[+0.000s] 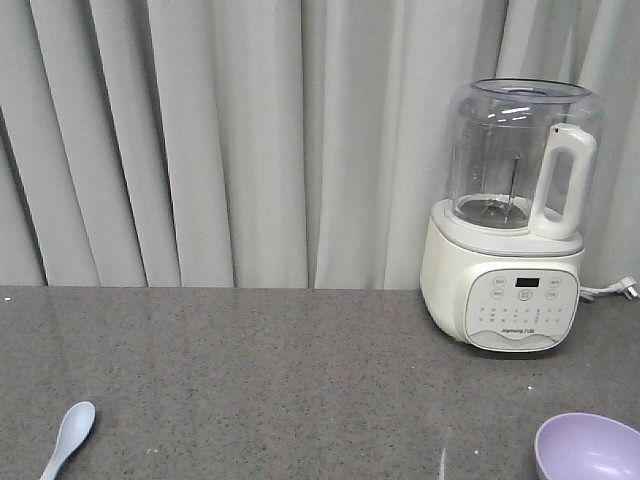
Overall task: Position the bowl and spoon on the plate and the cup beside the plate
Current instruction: 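Lower the left gripper onto the white spoon handle and close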
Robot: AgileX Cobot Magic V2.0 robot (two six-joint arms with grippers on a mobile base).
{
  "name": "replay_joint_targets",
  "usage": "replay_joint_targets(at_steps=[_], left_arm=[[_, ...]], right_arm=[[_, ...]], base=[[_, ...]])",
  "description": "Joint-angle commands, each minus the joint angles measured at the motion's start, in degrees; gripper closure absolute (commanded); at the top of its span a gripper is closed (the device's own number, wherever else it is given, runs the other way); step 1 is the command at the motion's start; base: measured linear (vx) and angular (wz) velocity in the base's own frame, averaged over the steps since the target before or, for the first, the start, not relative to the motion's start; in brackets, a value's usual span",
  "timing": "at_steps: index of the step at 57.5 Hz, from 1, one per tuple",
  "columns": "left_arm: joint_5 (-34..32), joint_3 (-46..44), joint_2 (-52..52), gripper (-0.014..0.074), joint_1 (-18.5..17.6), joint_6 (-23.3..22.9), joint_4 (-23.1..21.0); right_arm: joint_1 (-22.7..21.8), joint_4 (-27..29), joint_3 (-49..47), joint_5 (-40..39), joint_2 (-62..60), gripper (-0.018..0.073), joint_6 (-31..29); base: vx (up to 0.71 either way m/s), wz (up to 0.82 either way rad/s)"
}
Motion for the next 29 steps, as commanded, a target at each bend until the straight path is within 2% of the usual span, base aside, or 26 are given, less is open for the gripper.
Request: replay_joint_targets(at_steps=[1,18,29], left_arm=[[-4.45,-1.47,-1.02,0.0594,0.10,-0.05,-0.41],[-4.53,-1.47,-1.02,0.0594,0.10,-0.05,-0.41],[-12.63,-1.97,-1.02,0.0594,0.10,-0.05,-0.41]], right_arm=[[-0.24,-0.44,0.32,-4.95,-0.28,0.0568,-0.14],[-0.24,-0.37,0.32,-5.13,-0.28,0.0568,-0.14],[-0.24,-0.17,0.32,-6.42,-0.28,0.0568,1.12]], base=[[0.00,0.00],[0.00,0.00],[0.00,0.00]])
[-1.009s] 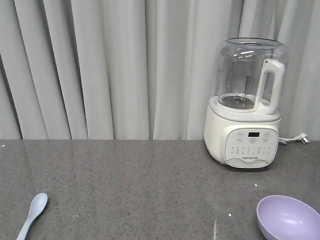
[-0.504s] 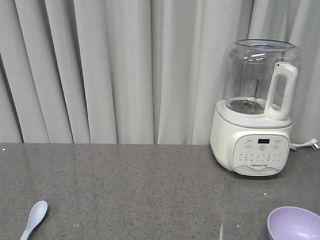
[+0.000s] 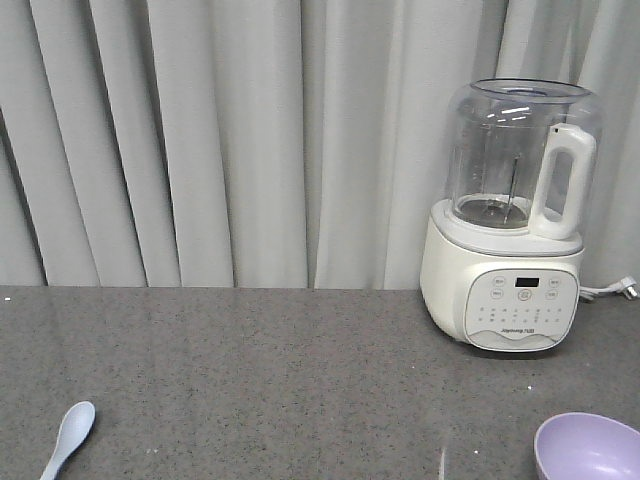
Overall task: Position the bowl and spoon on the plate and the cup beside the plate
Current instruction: 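Lower the left gripper onto the white spoon handle and close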
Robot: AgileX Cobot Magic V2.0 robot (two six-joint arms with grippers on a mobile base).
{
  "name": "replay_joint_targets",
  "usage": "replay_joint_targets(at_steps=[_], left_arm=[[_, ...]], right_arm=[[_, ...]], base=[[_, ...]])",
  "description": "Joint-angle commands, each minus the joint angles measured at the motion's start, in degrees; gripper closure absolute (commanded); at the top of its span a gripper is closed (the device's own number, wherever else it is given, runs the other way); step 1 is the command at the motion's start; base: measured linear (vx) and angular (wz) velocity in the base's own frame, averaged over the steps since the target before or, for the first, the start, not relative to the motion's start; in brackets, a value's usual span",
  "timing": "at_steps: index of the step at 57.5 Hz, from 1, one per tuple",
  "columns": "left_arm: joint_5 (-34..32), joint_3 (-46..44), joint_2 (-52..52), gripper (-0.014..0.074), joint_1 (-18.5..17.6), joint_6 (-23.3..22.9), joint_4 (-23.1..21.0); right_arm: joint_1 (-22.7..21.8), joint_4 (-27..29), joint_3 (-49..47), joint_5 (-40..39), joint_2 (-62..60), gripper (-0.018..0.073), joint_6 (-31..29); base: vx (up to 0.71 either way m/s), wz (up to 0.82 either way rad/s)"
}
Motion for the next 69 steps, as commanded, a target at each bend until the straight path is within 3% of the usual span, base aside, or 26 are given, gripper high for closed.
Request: replay_joint_targets(at_steps=[1,6,9,13,24,35,42,50,59,69], left_arm=[[-9.58,-2.09,-1.02,0.0594,0.10,-0.12,-0.41],[-14.22,-3.12,-0.91,0.0594,0.10,-3.32,-0.73],[-13.55,-5.29,-0.91,0.0594,0.10,-7.32,-1.52],[-10.24,-9.53,-0.84,0.0594,0.10,-9.36,-1.69],[-4.12,-27.39,10.27,0.0594,0.10,-3.30,-1.42],[-3.20,-47.48,31.54,0.0594,0.10,-1.54,-1.47],[-4.21,-52.06,40.75,0.0594,0.10,-1.54,-1.47],[-4.39,-52.14,45.83,0.0554,0.10,-1.54,-1.47],[-4.67,-52.14,45.83,0.0400,0.10,-1.54,-1.47],[-4.56,-52.14,45.83,0.0143,0.10,-1.54,-1.47]], right_arm=[[-0.22,-0.23,0.32,-5.83,-0.28,0.0568,0.14],[-0.22,-0.40,0.32,-9.29,-0.28,0.0568,0.14],[-0.22,-0.39,0.27,-11.08,-0.28,0.0568,0.14],[-0.22,-0.46,-1.31,-11.73,-0.28,0.0568,0.14],[-0.22,-0.90,-19.92,-7.84,3.74,0.0568,-0.88],[-0.22,-3.25,-40.30,-7.90,24.99,0.0568,-5.90],[-0.18,-3.24,-46.63,-8.86,36.83,0.0568,-5.82],[-0.18,-3.25,-47.00,-8.66,43.72,0.0551,-5.64],[-0.18,-3.72,-47.00,-8.73,43.72,0.0429,-5.90],[-0.18,-3.72,-47.00,-8.73,43.72,0.0104,-6.07]], base=[[0.00,0.00],[0.00,0.00],[0.00,0.00],[0.00,0.00],[0.00,0.00],[0.00,0.00],[0.00,0.00],[0.00,0.00],[0.00,0.00],[0.00,0.00]])
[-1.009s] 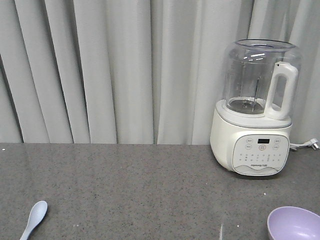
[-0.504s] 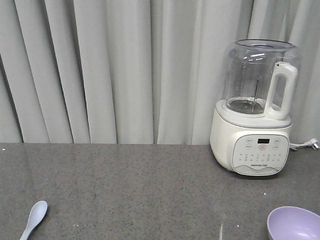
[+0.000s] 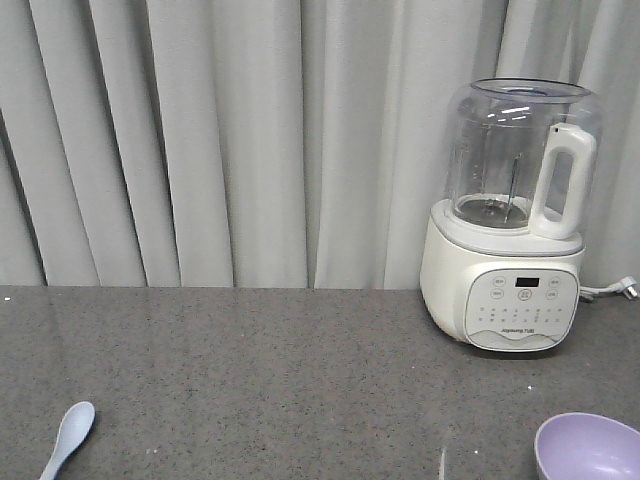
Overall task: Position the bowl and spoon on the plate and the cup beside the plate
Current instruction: 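Lower the left gripper onto the white spoon handle and close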
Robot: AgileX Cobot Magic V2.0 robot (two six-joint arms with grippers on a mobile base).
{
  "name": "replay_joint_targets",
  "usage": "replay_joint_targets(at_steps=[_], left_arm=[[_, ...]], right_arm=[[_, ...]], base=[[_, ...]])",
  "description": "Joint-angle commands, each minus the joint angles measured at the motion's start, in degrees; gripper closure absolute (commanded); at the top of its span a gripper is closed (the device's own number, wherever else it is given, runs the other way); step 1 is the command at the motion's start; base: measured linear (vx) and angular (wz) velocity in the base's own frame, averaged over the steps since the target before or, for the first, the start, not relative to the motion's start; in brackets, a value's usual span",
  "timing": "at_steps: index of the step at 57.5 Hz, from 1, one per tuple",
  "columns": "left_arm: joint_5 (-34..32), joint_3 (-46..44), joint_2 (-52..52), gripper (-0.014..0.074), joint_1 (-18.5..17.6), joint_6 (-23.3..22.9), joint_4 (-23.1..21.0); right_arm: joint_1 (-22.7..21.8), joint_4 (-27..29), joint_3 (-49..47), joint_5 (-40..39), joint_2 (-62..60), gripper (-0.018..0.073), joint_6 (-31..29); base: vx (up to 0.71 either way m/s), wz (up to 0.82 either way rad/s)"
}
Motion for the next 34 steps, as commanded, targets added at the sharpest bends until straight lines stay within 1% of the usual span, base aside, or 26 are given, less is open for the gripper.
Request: replay_joint_targets(at_steps=[1,2,5,10,14,20,24,30,34], left_arm=[[-4.78,-2.17,-0.03,0.0120,0.10,0.01,-0.42],[-4.78,-2.17,-0.03,0.0099,0.10,0.01,-0.42],[-4.78,-2.17,-0.03,0.0050,0.10,0.01,-0.42],[-4.85,-2.11,-0.03,0.0020,0.10,-0.90,-0.96],[-4.25,-2.07,-0.03,0.0020,0.10,-2.59,-0.91],[-1.48,-2.29,0.43,0.0021,0.10,-1.97,-0.79],[4.25,-4.21,2.23,0.0021,0.10,-1.09,-0.79],[18.13,-9.97,8.06,0.0021,0.10,-0.35,-0.85],[24.69,-13.62,13.22,0.0021,0.10,-0.35,-0.85]], right_arm=[[-0.18,-0.68,-2.11,-4.99,-0.11,0.0080,-0.73],[-0.18,-0.68,-2.11,-4.99,-0.11,0.0038,-0.73],[-0.18,-0.68,-2.11,-4.99,-0.11,-0.0044,-0.73],[-0.18,-0.68,-2.11,-4.99,-0.11,-0.0120,-0.73],[-0.18,-0.68,-2.11,-4.99,-0.11,-0.0135,-0.73],[-0.18,-0.46,-2.11,-4.99,-0.11,-0.0117,-0.34],[-0.18,-0.46,-2.11,-4.99,-0.11,-0.0097,-0.34],[-0.18,-0.46,-2.11,-4.99,-0.11,-0.0055,-0.34],[-0.18,-0.46,-2.11,-4.99,-0.11,-0.0025,-0.34]], base=[[0.00,0.00],[0.00,0.00],[0.00,0.00],[0.00,0.00],[0.00,0.00],[0.00,0.00],[0.00,0.00],[0.00,0.00],[0.00,0.00]])
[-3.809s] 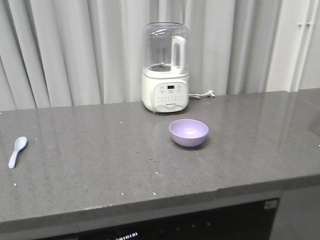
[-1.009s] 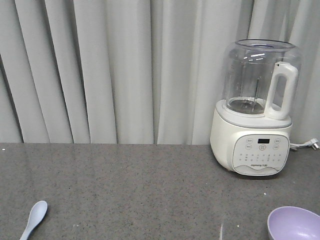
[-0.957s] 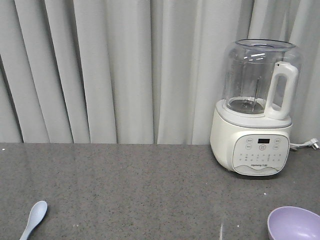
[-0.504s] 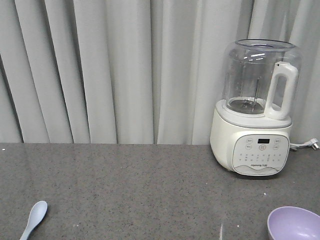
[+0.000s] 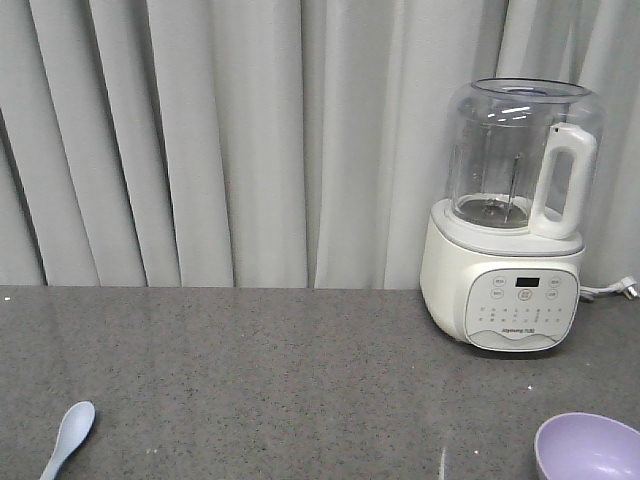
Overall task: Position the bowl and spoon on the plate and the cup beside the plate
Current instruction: 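Lower the left gripper onto the white spoon handle and close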
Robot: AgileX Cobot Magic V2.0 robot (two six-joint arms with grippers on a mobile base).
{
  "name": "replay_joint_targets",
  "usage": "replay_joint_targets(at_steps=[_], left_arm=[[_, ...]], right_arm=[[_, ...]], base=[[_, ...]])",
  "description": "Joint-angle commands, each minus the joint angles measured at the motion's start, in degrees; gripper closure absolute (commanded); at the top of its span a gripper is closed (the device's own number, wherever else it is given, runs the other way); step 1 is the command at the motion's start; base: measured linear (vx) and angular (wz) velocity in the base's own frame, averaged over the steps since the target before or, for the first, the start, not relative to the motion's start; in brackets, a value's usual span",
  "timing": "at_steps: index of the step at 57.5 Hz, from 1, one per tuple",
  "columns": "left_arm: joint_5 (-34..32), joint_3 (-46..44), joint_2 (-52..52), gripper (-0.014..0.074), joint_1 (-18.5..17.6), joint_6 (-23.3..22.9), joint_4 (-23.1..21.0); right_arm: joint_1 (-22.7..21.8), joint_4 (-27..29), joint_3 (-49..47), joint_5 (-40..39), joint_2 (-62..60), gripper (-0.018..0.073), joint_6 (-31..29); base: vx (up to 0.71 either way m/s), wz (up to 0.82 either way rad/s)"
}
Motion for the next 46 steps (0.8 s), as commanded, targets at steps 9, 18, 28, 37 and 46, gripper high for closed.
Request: replay_joint_targets(at_steps=[9,18,28,37,46], left_arm=[[11.77,-8.68,14.89,0.0021,0.10,1.85,-4.76],[14.55,-9.15,23.85,0.0021,0.10,8.42,-11.19],[16.11,-9.15,31.24,0.0021,0.10,8.87,-11.67],[16.11,-9.15,35.40,0.0021,0.10,8.81,-11.67],[15.38,-9.26,38.50,0.0021,0.10,8.77,-11.67]], right_arm=[[-0.18,-0.46,-2.11,-4.80,-0.11,0.0015,-0.22],[-0.18,-0.46,-2.11,-4.56,-0.11,0.0016,-0.22],[-0.18,-0.46,-2.11,-3.36,-0.11,0.0016,-0.42],[-0.18,-0.46,-2.11,-3.20,-0.11,0.0016,-0.42],[-0.18,-0.46,-2.11,-3.20,-0.11,0.0016,-0.42]], base=[[0.00,0.00],[0.00,0.00],[0.00,0.00],[0.00,0.00],[0.00,0.00]])
